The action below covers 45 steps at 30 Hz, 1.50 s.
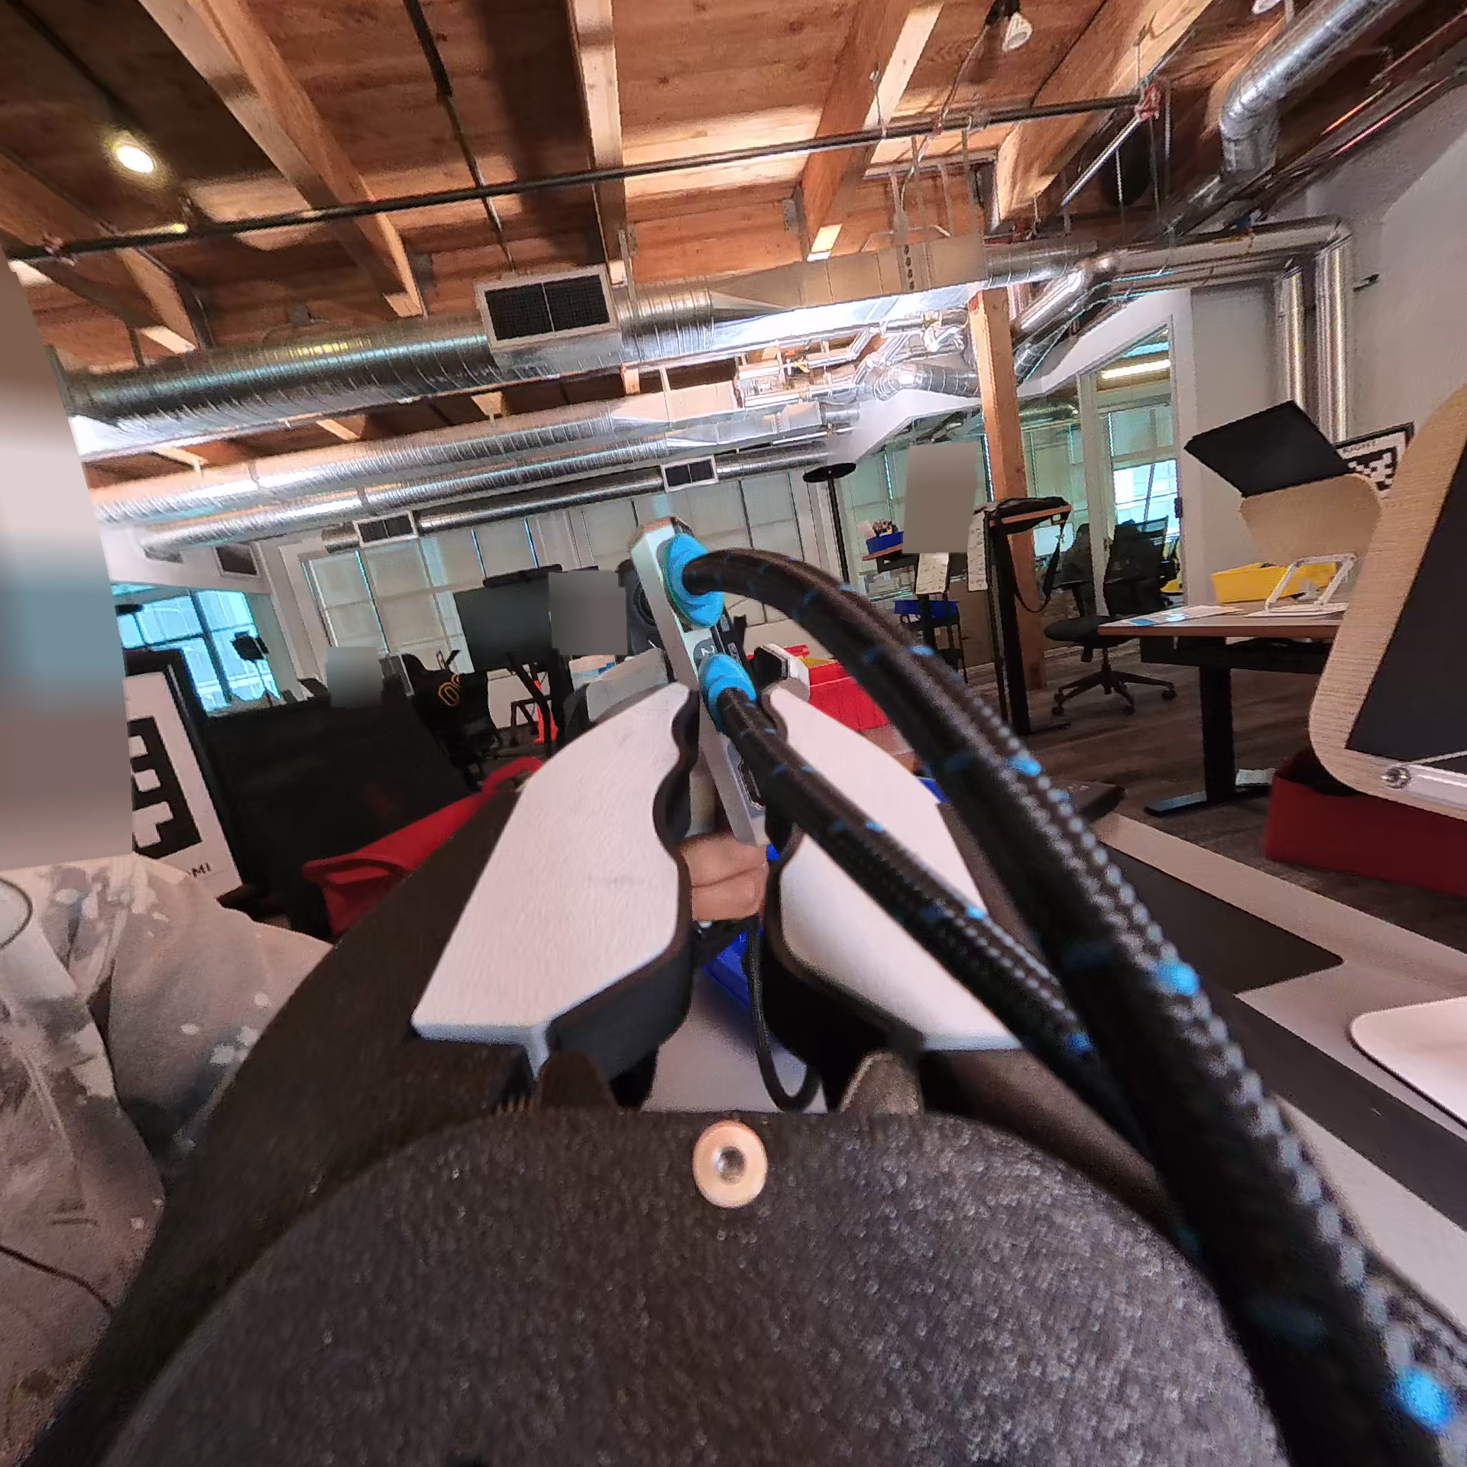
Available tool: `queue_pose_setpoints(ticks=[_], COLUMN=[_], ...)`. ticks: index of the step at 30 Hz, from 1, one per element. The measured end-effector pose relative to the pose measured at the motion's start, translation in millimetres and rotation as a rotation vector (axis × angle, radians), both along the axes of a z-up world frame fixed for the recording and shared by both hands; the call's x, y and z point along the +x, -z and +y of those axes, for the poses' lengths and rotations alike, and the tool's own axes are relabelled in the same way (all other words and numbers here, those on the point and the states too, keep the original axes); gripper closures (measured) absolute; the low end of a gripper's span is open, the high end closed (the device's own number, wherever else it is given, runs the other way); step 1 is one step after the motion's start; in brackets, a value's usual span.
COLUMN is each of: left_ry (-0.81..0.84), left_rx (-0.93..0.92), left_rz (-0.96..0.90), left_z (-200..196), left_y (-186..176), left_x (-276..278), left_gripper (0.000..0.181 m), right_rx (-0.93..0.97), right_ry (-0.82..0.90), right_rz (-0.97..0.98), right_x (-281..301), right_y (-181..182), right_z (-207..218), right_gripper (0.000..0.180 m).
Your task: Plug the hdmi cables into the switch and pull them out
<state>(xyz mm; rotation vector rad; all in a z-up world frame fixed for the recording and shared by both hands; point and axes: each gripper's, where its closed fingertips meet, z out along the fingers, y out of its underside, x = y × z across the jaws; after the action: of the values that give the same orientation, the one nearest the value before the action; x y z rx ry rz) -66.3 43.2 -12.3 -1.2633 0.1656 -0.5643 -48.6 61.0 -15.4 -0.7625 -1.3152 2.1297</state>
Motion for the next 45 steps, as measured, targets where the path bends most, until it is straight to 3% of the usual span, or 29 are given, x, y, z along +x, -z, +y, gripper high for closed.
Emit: queue_pose_setpoints(ticks=[8,18,25,36,45], left_ry=[0.021,-0.029,-0.103,0.060,0.087], left_rx=[0.013,0.077,0.135,0.007,-0.038], left_rz=[-0.010,0.181,0.325,0.008,-0.025], left_z=[0,-9,-16,-6,0], left_y=[-1,-5,-8,-4,3], left_x=[1,7,14,6,8], left_gripper=[0.146,0.132,0.146,0.152,0.150], right_rx=[-0.015,-0.054,-0.169,-0.064,-0.045], right_ry=[-0.009,-0.118,-0.210,-0.037,-0.047], right_rz=[0.000,-0.042,-0.094,-0.037,-0.073], right_x=[2,9,11,4,4], right_y=[0,-5,-11,-9,-4], right_z=[0,-15,-18,-2,-2], right_gripper=[0.168,0.166,0.165,0.172,0.170])
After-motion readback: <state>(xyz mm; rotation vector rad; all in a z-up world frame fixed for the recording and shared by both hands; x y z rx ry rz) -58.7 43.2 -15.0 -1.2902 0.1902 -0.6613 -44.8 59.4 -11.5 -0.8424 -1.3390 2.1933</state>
